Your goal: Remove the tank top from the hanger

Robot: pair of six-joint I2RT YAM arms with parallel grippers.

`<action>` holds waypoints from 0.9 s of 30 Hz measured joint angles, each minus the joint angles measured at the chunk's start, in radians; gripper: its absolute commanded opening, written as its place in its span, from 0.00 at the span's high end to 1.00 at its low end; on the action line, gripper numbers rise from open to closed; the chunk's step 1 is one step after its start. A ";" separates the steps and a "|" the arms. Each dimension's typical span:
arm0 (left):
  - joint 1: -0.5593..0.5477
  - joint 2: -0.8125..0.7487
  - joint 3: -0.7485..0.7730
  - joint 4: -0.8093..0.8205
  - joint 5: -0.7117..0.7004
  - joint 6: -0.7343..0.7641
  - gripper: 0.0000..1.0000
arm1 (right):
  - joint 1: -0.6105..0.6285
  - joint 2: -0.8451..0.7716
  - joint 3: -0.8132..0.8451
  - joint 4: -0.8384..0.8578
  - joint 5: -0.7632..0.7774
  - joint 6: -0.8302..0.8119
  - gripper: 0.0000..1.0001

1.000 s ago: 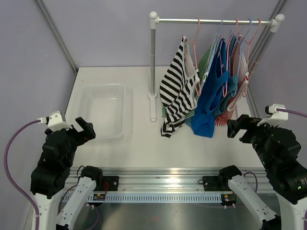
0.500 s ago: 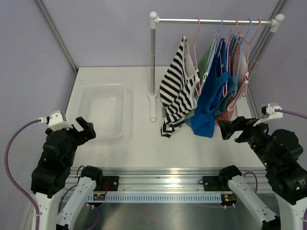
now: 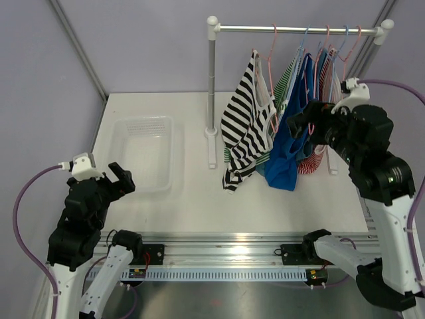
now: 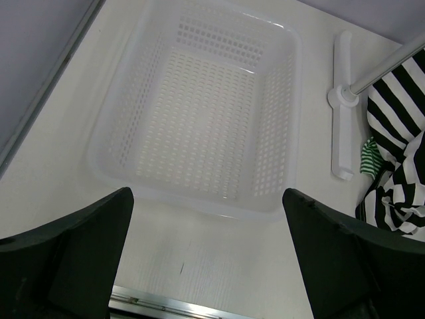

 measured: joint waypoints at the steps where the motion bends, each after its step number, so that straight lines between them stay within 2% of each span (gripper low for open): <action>1: 0.000 -0.003 -0.013 0.008 0.002 0.000 0.01 | 0.000 0.040 0.042 0.002 0.000 -0.001 0.07; 7: 0.000 0.005 -0.042 0.022 0.013 -0.010 0.01 | 0.000 0.243 0.202 0.009 -0.024 -0.016 0.29; 13: 0.000 0.017 -0.042 0.039 0.021 -0.018 0.01 | 0.000 0.412 0.347 0.018 -0.081 -0.040 0.31; 19: 0.000 0.017 -0.042 0.043 0.024 -0.022 0.01 | 0.000 0.584 0.479 0.021 -0.078 -0.092 0.39; 21: 0.000 0.017 -0.042 0.043 0.024 -0.023 0.01 | 0.000 0.647 0.539 0.017 -0.066 -0.108 0.46; 26: 0.000 0.017 -0.042 0.043 0.024 -0.026 0.01 | 0.000 0.777 0.653 0.001 -0.049 -0.132 0.52; 27: 0.000 0.017 -0.043 0.043 0.024 -0.026 0.01 | 0.000 0.796 0.667 -0.001 -0.044 -0.135 0.60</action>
